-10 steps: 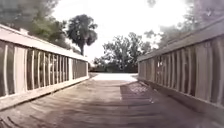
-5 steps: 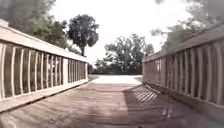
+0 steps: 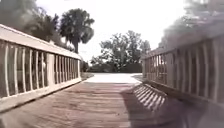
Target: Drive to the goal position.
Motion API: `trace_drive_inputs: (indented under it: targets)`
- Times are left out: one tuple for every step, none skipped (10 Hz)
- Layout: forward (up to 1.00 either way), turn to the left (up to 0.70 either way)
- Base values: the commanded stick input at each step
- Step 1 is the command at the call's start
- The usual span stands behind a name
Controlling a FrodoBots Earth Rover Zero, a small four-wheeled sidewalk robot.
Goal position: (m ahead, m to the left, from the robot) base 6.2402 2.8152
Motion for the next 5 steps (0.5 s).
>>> trace_drive_inputs:
  targets:
    - [1.0, -0.16]
    - [1.0, 0.0]
    - [1.0, 0.0]
    - [1.0, 0.0]
    - [1.0, 0.0]
